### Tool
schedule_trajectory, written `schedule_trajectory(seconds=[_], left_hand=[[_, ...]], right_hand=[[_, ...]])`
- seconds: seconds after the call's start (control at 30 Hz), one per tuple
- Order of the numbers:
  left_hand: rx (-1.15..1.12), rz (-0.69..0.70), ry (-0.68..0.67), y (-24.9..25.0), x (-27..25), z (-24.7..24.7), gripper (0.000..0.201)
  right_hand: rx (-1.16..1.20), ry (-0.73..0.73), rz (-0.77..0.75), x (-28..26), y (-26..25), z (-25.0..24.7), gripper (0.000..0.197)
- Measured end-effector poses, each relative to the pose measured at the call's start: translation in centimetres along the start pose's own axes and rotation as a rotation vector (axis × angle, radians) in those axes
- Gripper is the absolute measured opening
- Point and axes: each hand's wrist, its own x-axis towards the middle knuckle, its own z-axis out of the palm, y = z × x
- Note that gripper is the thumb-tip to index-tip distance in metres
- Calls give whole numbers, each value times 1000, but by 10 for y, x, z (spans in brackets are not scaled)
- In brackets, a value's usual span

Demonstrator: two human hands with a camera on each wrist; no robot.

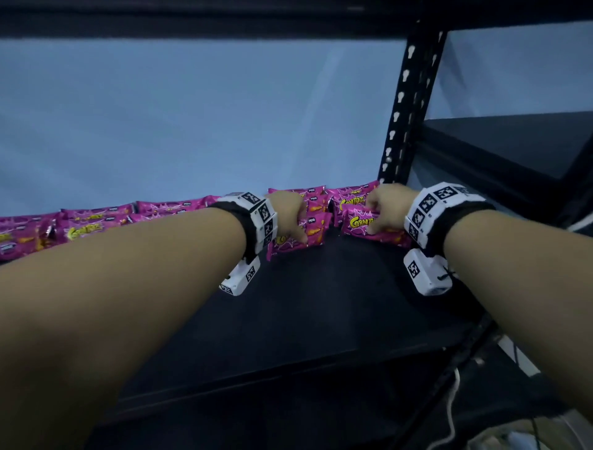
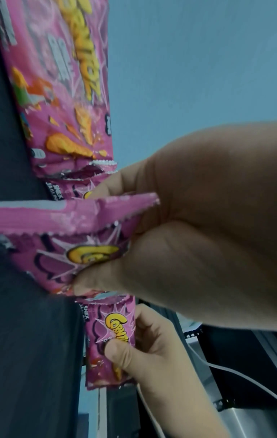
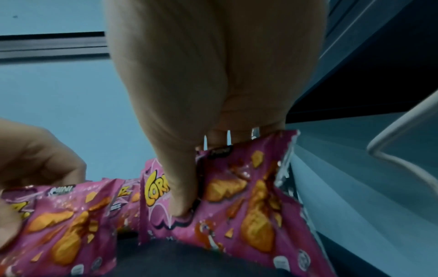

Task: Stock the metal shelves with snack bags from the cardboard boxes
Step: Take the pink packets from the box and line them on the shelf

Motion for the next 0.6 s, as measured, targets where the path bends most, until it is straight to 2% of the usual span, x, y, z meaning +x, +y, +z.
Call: schedule_trajectory(seconds=[0.13, 0.23, 0.37, 0.43, 0.53, 0.6], left_hand=[[-23, -27, 55, 6, 29, 0, 48], [-40, -68, 96, 8, 40, 1, 50], [-53, -86, 131, 7, 48, 1, 48], [-59, -86, 146, 5, 48, 2, 46], [-51, -74, 194, 3, 47, 6, 45], [-14, -64, 214, 3, 47, 8, 45]], right_hand=[[-69, 13, -17, 22, 5, -4, 30], [-109, 17, -42, 38, 2, 2, 45], [-153, 41, -63, 55, 4, 11, 27], [-152, 89, -60, 57, 7, 13, 29], [-119, 190, -33, 59, 10, 17, 44], [-119, 258, -2, 57, 9, 20, 43]])
